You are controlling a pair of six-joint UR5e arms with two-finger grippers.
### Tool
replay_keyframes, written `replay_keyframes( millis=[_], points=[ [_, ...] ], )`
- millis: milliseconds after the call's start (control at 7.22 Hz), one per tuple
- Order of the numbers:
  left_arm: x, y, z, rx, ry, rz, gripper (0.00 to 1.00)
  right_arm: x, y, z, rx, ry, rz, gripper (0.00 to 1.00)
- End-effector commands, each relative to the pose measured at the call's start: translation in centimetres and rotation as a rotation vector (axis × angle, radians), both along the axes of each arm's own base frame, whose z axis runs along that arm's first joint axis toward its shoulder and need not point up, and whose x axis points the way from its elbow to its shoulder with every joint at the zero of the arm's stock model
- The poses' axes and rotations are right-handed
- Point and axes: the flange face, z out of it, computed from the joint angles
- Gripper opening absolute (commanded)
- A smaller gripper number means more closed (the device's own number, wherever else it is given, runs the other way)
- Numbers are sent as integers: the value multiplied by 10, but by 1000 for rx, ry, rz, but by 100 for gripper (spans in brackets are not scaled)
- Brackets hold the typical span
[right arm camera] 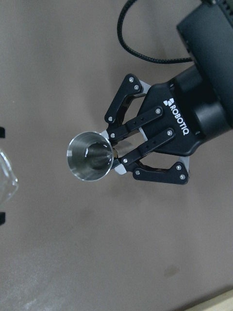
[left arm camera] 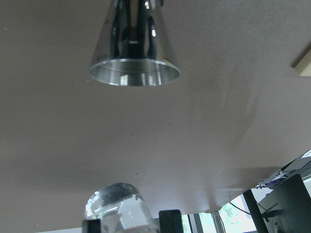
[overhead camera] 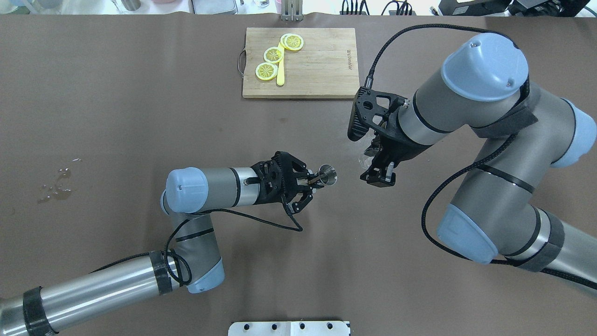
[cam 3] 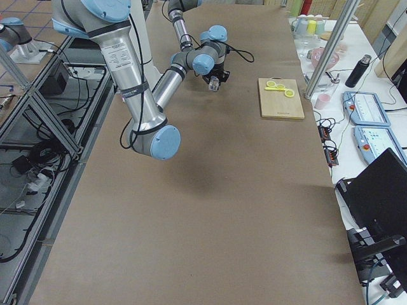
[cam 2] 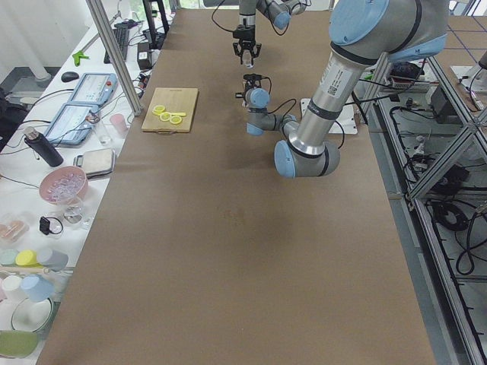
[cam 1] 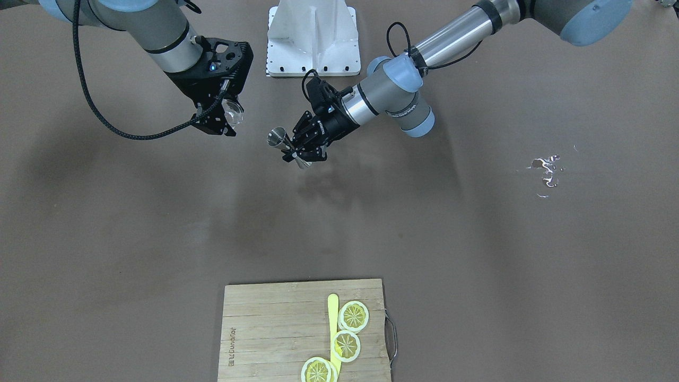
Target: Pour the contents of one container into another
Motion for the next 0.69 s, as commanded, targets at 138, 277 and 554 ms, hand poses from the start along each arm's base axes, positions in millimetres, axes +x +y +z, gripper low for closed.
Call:
replay_keyframes(
  millis=[138,277,554],
  points=[
    [11,11,-15,7,25,22,0,-24,-3,-4,-63,39,-49,0],
    [11,13,-15,2,35,27,0,-29,0,-5,-75,57,-60,0],
    [15,21,-14,-12,56,44,0,-36,3,-12,-110,106,-75,0]
  ],
)
